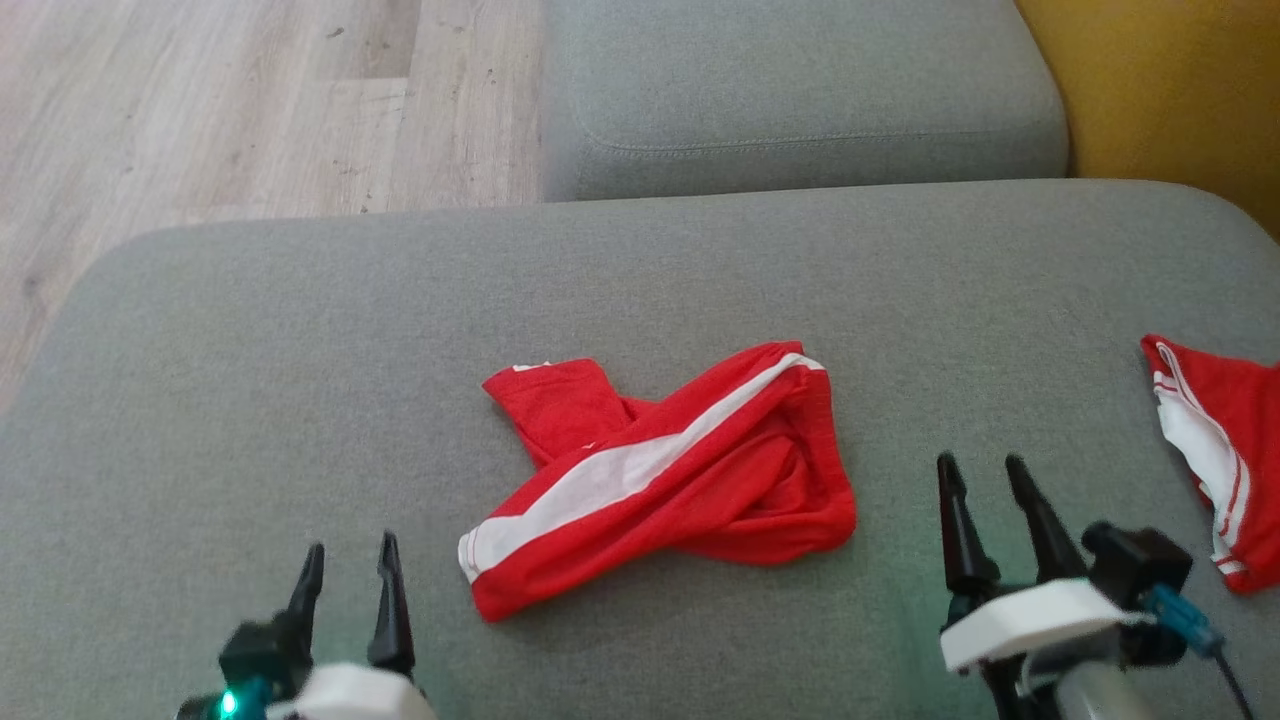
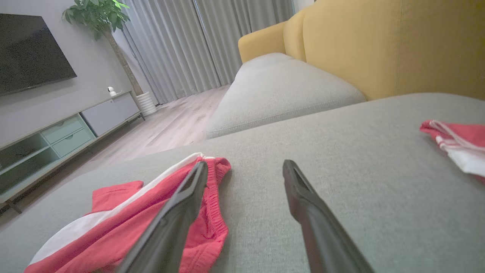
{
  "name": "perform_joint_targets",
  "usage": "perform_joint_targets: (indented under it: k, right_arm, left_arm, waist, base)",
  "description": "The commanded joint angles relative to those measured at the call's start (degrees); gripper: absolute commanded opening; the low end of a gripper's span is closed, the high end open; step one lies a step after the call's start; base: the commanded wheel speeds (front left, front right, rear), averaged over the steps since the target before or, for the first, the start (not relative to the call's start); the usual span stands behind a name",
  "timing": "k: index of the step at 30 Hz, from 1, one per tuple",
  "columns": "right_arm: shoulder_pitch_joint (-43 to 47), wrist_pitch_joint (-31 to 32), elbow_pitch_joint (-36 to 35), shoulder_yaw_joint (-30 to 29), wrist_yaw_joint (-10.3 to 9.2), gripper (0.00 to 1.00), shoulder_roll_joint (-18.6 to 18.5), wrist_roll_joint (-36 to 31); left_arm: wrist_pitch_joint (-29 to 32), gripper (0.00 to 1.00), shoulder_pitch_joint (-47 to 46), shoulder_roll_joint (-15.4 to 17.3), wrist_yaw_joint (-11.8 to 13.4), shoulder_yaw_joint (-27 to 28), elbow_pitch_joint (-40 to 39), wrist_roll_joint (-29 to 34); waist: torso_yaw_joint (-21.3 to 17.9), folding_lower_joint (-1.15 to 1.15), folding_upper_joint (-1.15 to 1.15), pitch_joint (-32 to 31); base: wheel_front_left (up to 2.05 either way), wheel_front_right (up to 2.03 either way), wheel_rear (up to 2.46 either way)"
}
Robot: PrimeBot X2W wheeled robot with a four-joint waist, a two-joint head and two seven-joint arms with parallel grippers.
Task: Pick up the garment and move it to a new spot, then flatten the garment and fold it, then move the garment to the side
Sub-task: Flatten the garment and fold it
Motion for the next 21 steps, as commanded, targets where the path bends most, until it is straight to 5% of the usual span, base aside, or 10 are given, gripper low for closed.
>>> perform_joint_targets:
  k: [1, 9, 21]
  right_arm:
    - [-3.64, -0.70, -2.53, 0.99, 0.21, 1.00, -0.16, -1.24]
    - [-5.56, -0.70, 1.23, 3.95, 0.21, 1.00, -0.16, -3.57]
    - [-6.62, -0.70, 4.07, 5.01, 0.21, 1.00, -0.16, -2.51]
  left_arm:
    - [-0.71, 1.00, -0.80, -0.04, 0.53, 3.09, -2.30, 2.13]
    - [-0.71, 1.00, 2.20, -2.54, -0.84, 6.93, -1.31, 9.65]
    - [-0.71, 1.00, 1.18, -4.13, -5.37, 9.92, 1.25, 9.11]
  waist:
    - [-0.02, 0.00, 0.00, 0.03]
    - [0.87, 0.00, 0.00, 0.26]
    - [1.07, 0.00, 0.00, 0.74]
  base:
    - [0.00, 0.00, 0.00]
    - [0.00, 0.00, 0.00]
    - [0.00, 0.00, 0.00]
